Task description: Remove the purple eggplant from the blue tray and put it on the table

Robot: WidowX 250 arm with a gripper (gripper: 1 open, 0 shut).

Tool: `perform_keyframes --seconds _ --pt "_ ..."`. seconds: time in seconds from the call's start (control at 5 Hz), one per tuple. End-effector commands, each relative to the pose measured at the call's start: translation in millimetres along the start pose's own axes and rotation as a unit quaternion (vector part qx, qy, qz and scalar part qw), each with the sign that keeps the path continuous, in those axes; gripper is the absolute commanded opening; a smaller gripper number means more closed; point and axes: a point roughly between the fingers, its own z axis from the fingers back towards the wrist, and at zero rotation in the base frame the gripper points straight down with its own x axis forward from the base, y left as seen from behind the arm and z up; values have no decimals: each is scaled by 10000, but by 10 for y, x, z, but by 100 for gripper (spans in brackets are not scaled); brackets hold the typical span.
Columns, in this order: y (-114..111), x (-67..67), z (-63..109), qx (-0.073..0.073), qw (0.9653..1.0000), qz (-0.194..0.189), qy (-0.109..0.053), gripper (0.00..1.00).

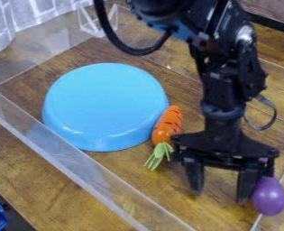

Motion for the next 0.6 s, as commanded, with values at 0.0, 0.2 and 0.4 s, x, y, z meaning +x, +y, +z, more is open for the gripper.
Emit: perform_keyframes --seconds 0.0,0.2,0.4 --pt "-64 179 189 -96 9995 -225 -219 100" --pt "-39 284 209 -71 9991 -361 -221 100" --pt "-41 272 247 -45 9987 -469 -198 100"
